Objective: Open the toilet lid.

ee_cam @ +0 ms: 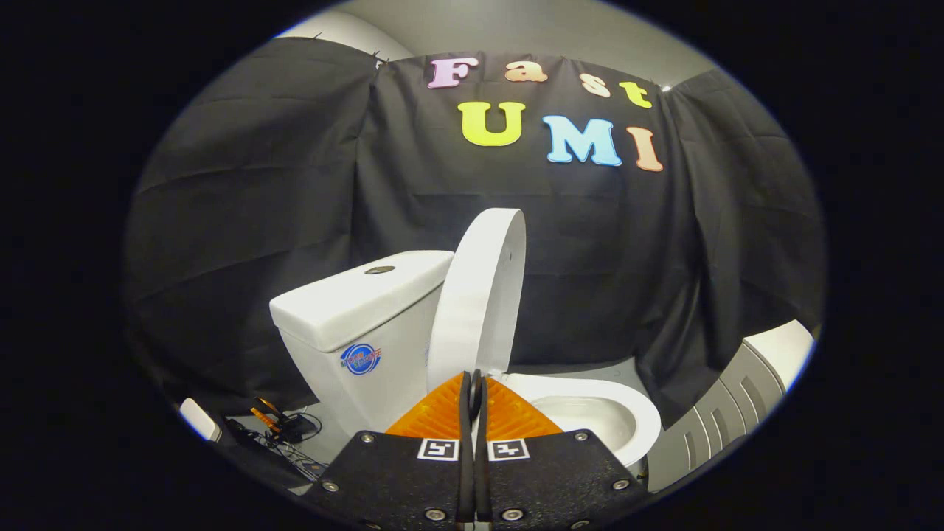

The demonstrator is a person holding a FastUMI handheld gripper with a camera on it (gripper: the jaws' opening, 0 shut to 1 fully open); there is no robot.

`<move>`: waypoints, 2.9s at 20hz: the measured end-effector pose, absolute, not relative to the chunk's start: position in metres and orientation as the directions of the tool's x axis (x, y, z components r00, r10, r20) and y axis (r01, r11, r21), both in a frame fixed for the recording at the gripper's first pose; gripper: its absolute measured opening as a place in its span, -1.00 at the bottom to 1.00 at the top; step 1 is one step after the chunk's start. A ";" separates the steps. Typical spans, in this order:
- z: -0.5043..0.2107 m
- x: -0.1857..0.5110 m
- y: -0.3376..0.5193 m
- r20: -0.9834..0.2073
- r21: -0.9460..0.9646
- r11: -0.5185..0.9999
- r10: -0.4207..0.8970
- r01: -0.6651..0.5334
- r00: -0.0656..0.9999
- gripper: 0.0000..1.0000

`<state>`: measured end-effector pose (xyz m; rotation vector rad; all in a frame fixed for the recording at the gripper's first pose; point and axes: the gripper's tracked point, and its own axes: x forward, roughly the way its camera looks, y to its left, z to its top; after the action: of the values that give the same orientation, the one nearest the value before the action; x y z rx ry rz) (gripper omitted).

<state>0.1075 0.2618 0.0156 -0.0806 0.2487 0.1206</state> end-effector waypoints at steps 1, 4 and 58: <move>0.015 0.108 0.266 -0.246 -0.073 0.989 0.111 -0.132 0.963 -1.00; 0.017 0.111 0.281 -0.232 -0.091 0.989 0.096 -0.120 0.968 -1.00; 0.134 0.046 0.102 0.081 0.026 0.993 0.109 -0.112 0.991 0.87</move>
<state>0.0455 0.1025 0.1338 0.0306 -0.0796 0.1110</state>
